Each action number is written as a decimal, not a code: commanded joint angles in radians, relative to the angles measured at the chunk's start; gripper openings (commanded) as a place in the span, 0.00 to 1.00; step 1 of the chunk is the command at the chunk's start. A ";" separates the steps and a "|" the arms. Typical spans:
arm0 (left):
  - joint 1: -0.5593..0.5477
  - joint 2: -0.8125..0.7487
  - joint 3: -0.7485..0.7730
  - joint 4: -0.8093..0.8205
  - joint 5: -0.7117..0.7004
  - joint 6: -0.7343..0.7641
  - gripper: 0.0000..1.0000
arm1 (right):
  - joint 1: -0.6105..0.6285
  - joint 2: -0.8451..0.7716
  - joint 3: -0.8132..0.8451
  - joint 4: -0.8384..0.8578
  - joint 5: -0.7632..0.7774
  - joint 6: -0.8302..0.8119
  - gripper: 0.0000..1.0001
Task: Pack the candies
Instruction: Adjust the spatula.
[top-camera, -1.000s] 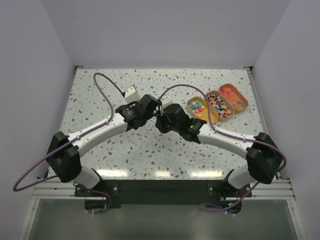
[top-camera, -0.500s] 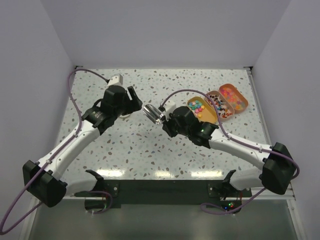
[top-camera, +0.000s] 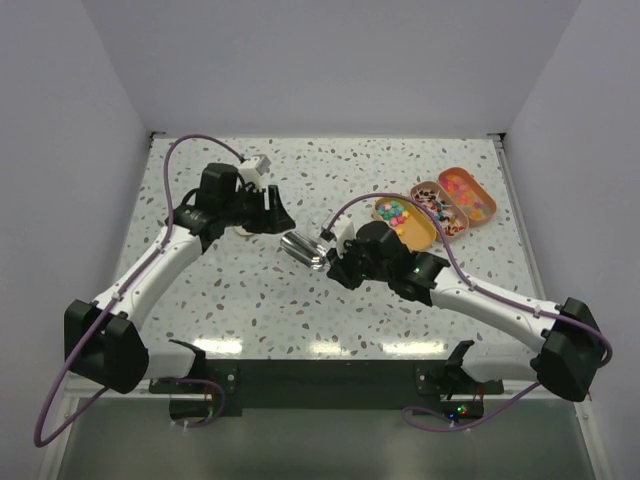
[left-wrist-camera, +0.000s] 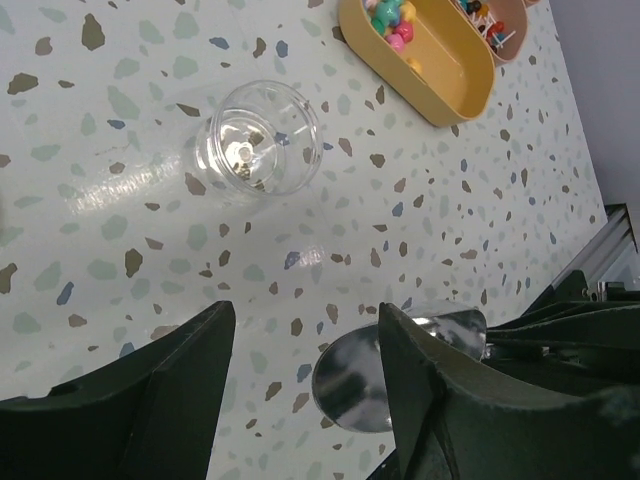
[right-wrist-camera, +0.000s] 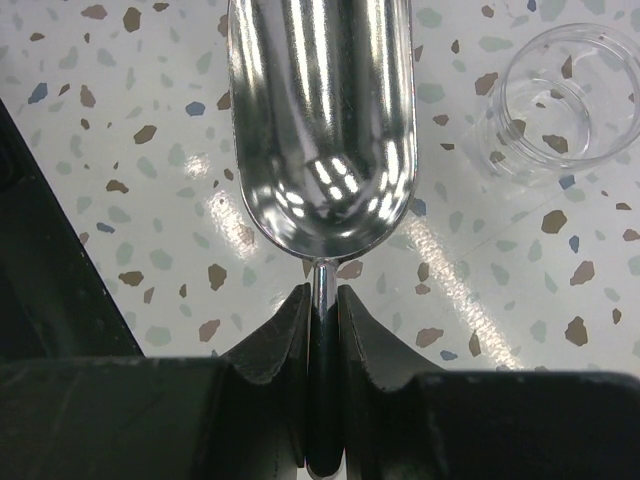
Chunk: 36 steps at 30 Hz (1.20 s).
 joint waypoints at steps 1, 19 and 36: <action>0.030 -0.026 -0.020 0.011 0.135 0.075 0.64 | -0.010 -0.042 -0.008 0.033 -0.061 -0.019 0.00; 0.050 -0.009 -0.100 0.103 0.290 0.025 0.30 | -0.068 -0.047 -0.068 0.178 -0.158 0.041 0.00; 0.118 0.013 -0.243 0.318 0.398 -0.360 0.00 | -0.078 -0.108 -0.137 0.266 -0.113 0.069 0.41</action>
